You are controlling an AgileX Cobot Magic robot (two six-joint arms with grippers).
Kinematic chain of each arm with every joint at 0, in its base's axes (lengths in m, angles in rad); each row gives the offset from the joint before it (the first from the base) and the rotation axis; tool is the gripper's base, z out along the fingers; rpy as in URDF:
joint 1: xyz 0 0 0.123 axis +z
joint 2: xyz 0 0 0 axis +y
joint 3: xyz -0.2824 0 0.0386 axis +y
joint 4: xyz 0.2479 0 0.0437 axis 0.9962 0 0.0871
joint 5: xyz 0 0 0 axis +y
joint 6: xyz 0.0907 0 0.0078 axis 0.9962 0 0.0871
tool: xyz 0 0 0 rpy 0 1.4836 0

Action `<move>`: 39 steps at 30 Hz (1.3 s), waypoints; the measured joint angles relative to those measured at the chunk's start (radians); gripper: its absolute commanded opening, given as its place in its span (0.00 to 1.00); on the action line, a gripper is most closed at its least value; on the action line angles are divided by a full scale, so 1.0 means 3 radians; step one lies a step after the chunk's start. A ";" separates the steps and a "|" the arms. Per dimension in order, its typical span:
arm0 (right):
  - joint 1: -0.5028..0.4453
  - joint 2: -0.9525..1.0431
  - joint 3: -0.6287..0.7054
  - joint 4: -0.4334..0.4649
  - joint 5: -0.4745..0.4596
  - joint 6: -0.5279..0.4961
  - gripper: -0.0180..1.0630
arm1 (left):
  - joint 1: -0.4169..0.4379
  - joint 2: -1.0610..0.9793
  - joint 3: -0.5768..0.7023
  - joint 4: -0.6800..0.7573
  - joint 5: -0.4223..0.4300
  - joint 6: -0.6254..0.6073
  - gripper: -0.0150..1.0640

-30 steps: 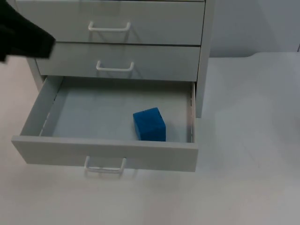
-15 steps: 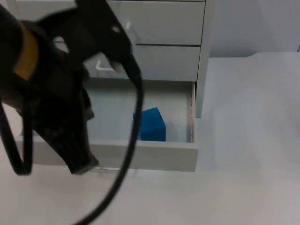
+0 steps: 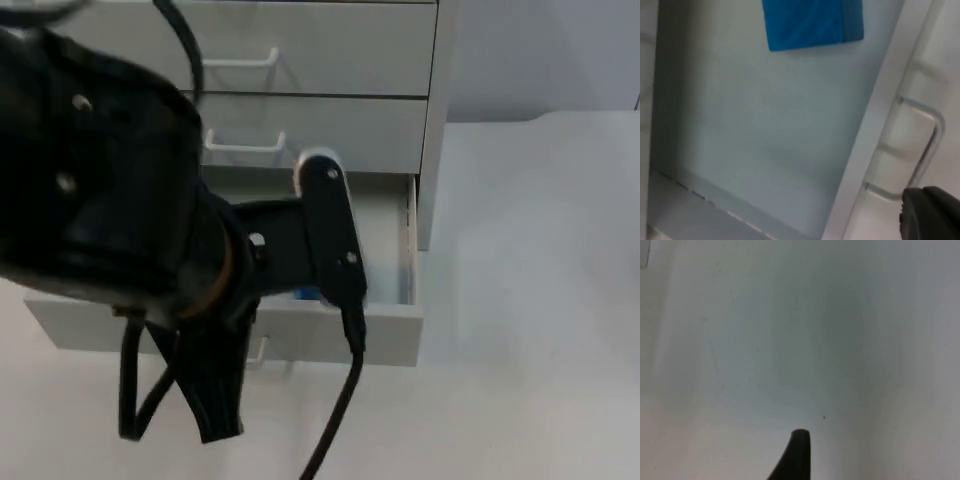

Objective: Open the drawer with the left hand, place the block into the drawer with the right hand, then close the drawer with the left hand.

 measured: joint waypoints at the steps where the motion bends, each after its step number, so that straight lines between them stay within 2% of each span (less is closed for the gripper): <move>1: 0.0000 0.0000 0.0000 0.0000 0.0000 0.0000 0.76 | 0.0000 0.0070 0.0000 0.0087 -0.0027 -0.0085 0.01; 10: 0.0000 0.0000 0.0000 -0.0052 0.0057 0.0000 0.76 | 0.0000 0.0374 0.0000 0.0431 -0.0272 -0.0315 0.01; 22: 0.0000 0.0000 0.0000 -0.0061 0.0091 0.0000 0.76 | 0.0000 0.0637 0.0000 0.1324 -0.0423 -0.0930 0.01; 25: 0.0000 0.0000 0.0000 -0.0061 0.0091 0.0000 0.76 | 0.0006 0.0720 0.0000 0.1734 -0.0341 -0.1280 0.01; 27: 0.0000 0.0000 0.0000 -0.0061 0.0091 0.0000 0.76 | 0.0057 0.0769 0.0000 0.2098 -0.0366 -0.1652 0.01; 28: 0.0000 0.0000 0.0000 -0.0061 0.0091 0.0000 0.76 | 0.0057 0.0769 0.0000 0.2098 -0.0366 -0.1652 0.01; 30: 0.0000 0.0000 0.0000 -0.0061 0.0091 0.0000 0.76 | 0.0150 0.0789 0.0000 0.2280 -0.0472 -0.1910 0.01; 35: 0.0000 0.0000 0.0000 -0.0061 0.0097 0.0000 0.76 | 0.0360 0.0797 -0.0071 0.2345 -0.0648 -0.2026 0.01; 39: 0.0000 0.0000 0.0000 -0.0061 0.0102 0.0000 0.76 | 0.0525 0.0812 -0.0230 0.2393 -0.0610 -0.2028 0.01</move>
